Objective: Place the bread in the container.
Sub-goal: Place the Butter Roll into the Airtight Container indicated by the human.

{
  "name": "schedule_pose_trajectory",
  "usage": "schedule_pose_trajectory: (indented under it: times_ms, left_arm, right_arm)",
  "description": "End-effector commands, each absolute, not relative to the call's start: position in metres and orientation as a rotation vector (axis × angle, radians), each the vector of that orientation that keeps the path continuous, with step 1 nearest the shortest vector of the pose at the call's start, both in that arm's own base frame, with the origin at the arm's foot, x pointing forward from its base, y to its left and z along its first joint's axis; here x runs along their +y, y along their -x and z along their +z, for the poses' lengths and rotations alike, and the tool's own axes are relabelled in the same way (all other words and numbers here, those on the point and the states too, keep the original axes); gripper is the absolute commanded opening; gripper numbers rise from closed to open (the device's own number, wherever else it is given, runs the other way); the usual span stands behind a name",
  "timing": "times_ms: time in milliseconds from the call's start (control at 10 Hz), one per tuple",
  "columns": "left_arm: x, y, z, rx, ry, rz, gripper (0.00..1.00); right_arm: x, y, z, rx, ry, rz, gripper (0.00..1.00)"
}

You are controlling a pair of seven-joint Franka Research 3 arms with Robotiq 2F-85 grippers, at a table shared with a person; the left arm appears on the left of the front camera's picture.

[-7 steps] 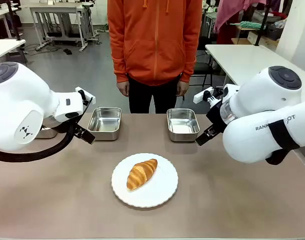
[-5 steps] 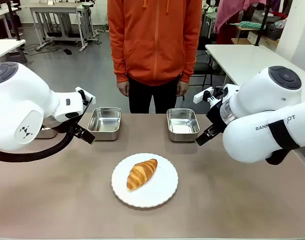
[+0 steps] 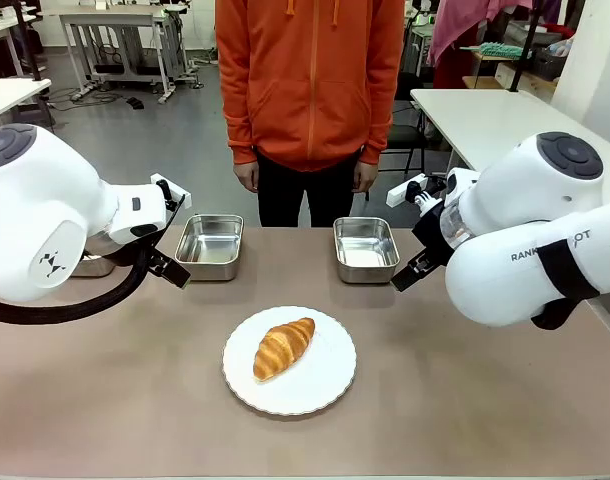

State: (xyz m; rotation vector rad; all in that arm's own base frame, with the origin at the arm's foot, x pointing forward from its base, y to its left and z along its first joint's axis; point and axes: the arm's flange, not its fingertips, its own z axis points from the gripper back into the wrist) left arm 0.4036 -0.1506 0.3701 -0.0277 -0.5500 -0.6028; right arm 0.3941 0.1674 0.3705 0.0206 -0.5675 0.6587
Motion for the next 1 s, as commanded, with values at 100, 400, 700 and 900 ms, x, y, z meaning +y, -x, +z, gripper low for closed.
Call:
schedule_pose_trajectory:
  times_ms: [100, 400, 700, 900]
  left_arm:
    - [-0.151, -0.404, 0.37, -0.55, 0.027, -0.604, 1.0]
    - [-0.137, -0.412, 0.391, -0.575, 0.07, -0.586, 1.0]
    - [-0.083, -0.431, 0.442, -0.579, 0.173, -0.572, 1.0]
    - [-0.031, -0.438, 0.466, -0.565, 0.28, -0.635, 1.0]
  right_arm:
    - [0.167, -0.394, 0.371, -0.568, -0.021, 0.658, 1.0]
    - [0.161, -0.406, 0.39, -0.561, -0.044, 0.669, 1.0]
    - [0.111, -0.434, 0.456, -0.576, -0.139, 0.678, 1.0]
    - [0.056, -0.442, 0.487, -0.614, -0.22, 0.722, 1.0]
